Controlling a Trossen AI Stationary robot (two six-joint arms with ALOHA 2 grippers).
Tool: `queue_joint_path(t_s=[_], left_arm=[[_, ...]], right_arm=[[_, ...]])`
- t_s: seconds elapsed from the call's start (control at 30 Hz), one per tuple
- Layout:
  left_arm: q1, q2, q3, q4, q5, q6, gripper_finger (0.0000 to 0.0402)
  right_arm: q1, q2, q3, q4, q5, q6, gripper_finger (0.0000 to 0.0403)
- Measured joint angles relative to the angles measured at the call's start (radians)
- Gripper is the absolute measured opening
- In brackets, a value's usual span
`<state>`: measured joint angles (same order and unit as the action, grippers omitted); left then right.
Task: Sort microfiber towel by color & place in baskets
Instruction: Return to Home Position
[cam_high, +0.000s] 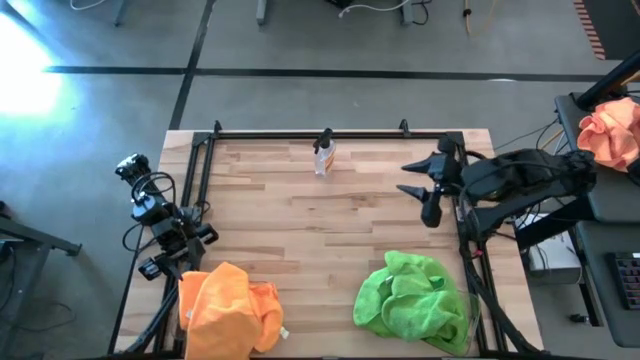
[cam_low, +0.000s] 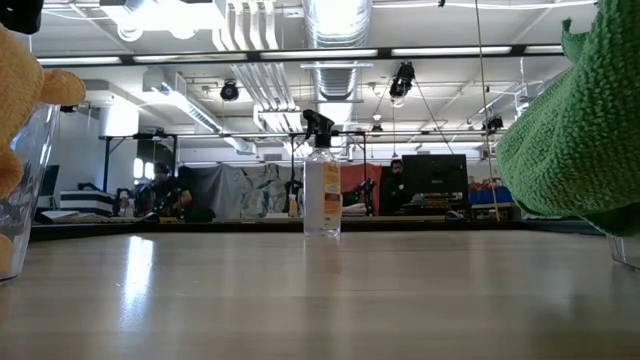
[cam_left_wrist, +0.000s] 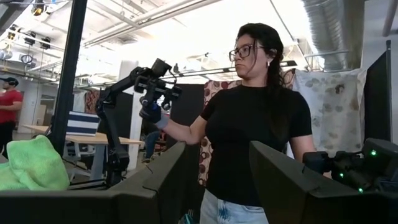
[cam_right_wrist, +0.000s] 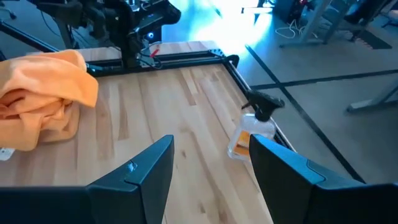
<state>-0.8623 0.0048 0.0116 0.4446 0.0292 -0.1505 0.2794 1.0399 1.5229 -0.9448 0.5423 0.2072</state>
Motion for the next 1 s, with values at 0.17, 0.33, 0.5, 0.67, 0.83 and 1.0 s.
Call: queue_joint_path(t_s=[0.17, 0.33, 0.5, 0.67, 0.83, 1.0], left_arm=[[0.0, 0.0, 0.0, 0.0, 0.0, 0.0, 0.0158], [0.0, 0.0, 0.0, 0.0, -0.001, 0.008, 0.0158], [0.0, 0.0, 0.0, 0.0, -0.001, 0.011, 0.0158], [0.0, 0.0, 0.0, 0.0, -0.002, 0.011, 0.0158], [0.0, 0.0, 0.0, 0.0, -0.004, 0.011, 0.0158], [0.0, 0.0, -0.001, 0.0, -0.004, 0.011, 0.0158]], right_arm=[[0.0, -0.103, -0.13, 0.03, 0.0, 0.043, 0.0206], [0.0, -0.207, -0.288, 0.147, -0.028, 0.05, 0.0206], [0.0, -0.296, -0.443, 0.309, -0.07, 0.022, 0.0206], [0.0, -0.376, -0.577, 0.436, -0.102, 0.019, 0.0206], [0.0, -0.436, -0.681, 0.535, -0.137, 0.019, 0.0206], [0.0, -0.483, -0.756, 0.597, -0.184, 0.017, 0.0206]])
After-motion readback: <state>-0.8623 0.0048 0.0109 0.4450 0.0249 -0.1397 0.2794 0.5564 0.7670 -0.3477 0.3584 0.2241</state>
